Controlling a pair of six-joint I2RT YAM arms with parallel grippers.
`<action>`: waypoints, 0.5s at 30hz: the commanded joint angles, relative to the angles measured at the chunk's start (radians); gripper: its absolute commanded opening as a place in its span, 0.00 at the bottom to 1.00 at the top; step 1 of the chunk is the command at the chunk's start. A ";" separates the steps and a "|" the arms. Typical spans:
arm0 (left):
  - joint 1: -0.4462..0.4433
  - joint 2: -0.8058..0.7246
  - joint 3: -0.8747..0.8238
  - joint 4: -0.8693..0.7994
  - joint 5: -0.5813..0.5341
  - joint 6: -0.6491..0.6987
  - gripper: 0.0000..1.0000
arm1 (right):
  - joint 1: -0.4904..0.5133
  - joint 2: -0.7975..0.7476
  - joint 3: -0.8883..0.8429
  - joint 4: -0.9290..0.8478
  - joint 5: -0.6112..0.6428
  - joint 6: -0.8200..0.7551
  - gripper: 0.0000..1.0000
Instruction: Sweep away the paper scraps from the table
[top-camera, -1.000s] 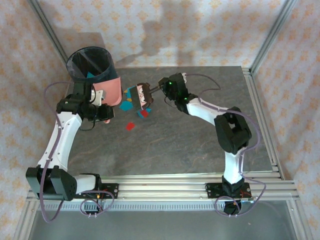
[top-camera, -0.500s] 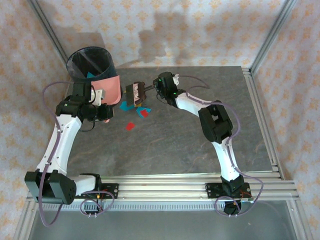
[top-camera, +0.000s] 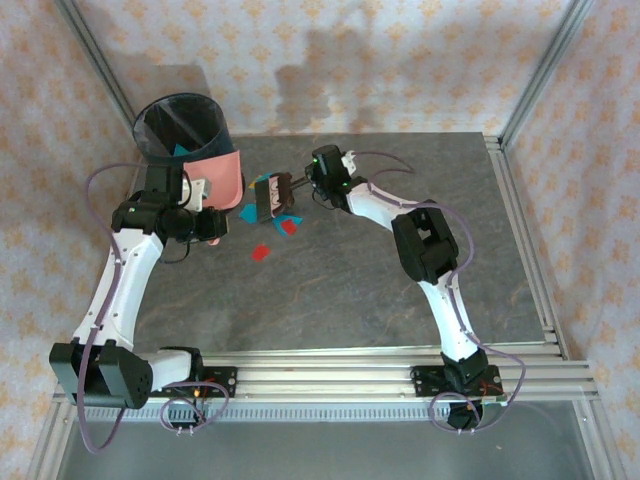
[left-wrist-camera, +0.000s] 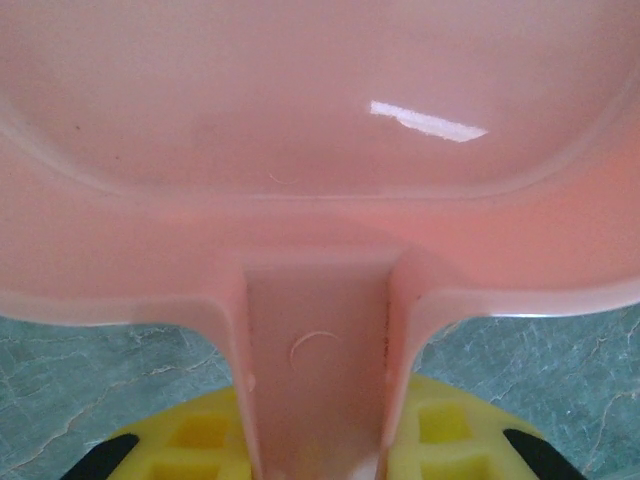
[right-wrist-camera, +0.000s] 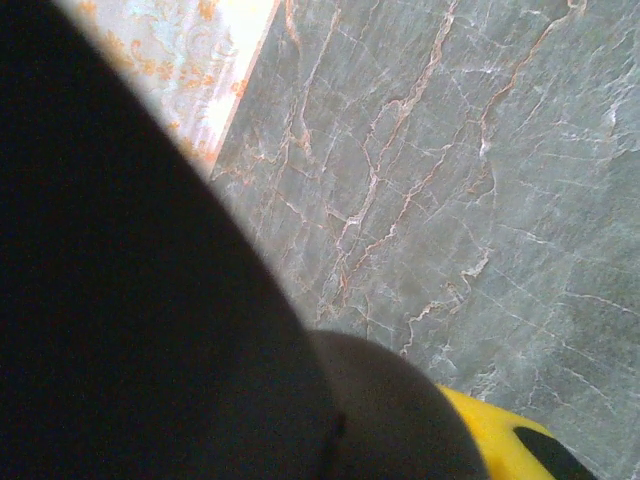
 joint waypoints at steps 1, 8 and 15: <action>-0.009 -0.022 -0.001 0.013 -0.004 0.023 0.00 | 0.007 -0.041 -0.028 -0.070 0.068 -0.068 0.00; -0.010 -0.026 -0.006 0.011 0.005 0.017 0.00 | 0.007 -0.138 -0.131 -0.124 0.123 -0.179 0.00; -0.018 -0.037 0.004 -0.004 0.016 0.015 0.00 | 0.006 -0.260 -0.259 -0.170 0.198 -0.307 0.00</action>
